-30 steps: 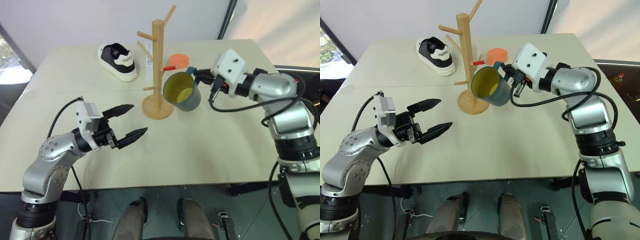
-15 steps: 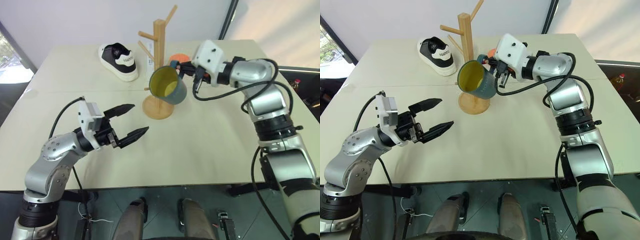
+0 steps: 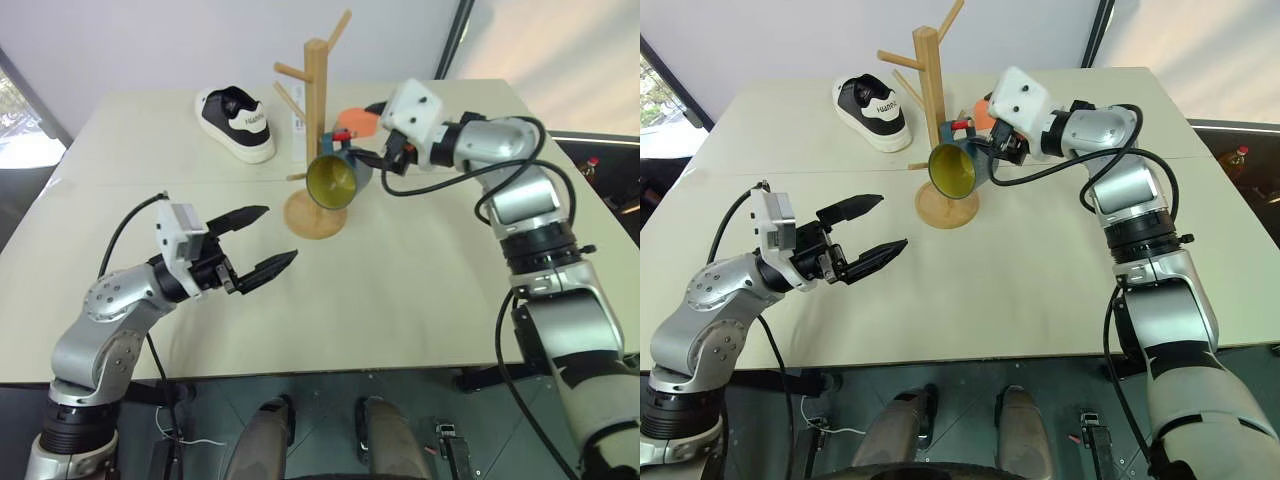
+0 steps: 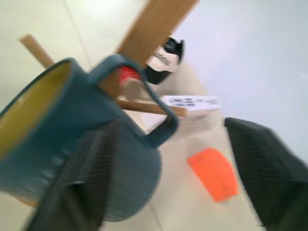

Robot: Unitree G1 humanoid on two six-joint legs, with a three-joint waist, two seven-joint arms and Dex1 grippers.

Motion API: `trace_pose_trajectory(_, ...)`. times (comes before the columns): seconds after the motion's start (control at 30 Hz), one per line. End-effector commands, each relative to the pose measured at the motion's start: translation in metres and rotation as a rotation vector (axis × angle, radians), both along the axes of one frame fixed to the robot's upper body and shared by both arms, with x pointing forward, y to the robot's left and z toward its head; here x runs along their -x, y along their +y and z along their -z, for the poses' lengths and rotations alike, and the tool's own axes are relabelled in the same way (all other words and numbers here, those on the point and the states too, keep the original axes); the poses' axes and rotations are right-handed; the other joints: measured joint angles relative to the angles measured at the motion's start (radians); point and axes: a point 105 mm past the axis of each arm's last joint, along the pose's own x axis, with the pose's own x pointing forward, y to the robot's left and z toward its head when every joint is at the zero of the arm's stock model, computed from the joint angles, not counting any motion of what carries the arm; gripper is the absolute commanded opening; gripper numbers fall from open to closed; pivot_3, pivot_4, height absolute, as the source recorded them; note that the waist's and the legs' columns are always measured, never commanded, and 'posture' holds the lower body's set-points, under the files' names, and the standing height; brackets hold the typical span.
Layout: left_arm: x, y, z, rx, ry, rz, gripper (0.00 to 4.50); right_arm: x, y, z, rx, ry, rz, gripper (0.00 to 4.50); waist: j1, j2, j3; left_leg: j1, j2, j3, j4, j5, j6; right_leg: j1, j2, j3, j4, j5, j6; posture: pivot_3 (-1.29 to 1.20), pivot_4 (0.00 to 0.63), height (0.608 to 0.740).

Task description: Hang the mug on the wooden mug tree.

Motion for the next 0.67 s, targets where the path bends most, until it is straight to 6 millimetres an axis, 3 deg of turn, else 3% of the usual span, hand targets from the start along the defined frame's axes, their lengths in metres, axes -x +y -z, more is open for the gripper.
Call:
trace_pose_trajectory(0.03,0.000,0.004,-0.013,0.015,-0.057,-0.018,4.50,0.000,-0.036,-0.019,-0.074,-0.083,0.095,3.39,0.002,0.000,0.000,0.000,0.000,0.000,0.000,0.000,0.000,0.000,0.000,0.000,0.000,0.000,0.000,0.00,0.150,0.740)
trace_pose_trajectory(0.2,-0.014,0.017,-0.002,0.012,-0.014,-0.147,4.50,0.005,-0.089,0.007,-0.346,-0.007,0.211,3.39,0.003,-0.001,0.000,0.000,0.000,0.000,0.000,0.000,0.000,0.002,0.000,0.000,-0.001,0.000,0.000,0.00,0.150,0.740)
trace_pose_trajectory(0.3,-0.033,0.036,0.015,0.027,0.044,-0.321,4.50,0.016,-0.106,0.046,-0.527,0.063,0.255,3.39,0.000,-0.001,0.000,0.002,0.000,0.000,0.000,0.000,0.000,0.002,0.000,0.001,0.000,0.000,0.000,0.00,0.150,0.740)
trace_pose_trajectory(0.4,-0.045,0.060,0.044,0.046,0.131,-0.492,4.50,0.032,-0.108,0.090,-0.660,0.169,0.267,3.39,-0.005,0.000,-0.001,0.007,0.001,0.001,-0.002,0.000,0.000,0.006,0.000,0.001,0.000,0.000,0.000,0.00,0.150,0.740)
trace_pose_trajectory(0.57,-0.049,0.081,0.076,0.040,0.183,-0.630,4.50,0.050,-0.096,0.126,-0.713,0.257,0.262,3.39,-0.005,0.002,0.001,0.015,0.002,0.002,-0.002,0.000,0.001,0.012,0.002,0.003,0.001,-0.004,-0.001,0.00,0.150,0.740)
trace_pose_trajectory(0.67,-0.047,0.090,0.084,0.053,0.191,-0.669,4.50,0.056,-0.091,0.139,-0.733,0.293,0.261,3.39,-0.002,0.001,0.000,0.017,0.003,0.001,-0.001,0.000,0.000,0.016,0.002,0.003,0.000,-0.003,-0.002,0.00,0.150,0.740)
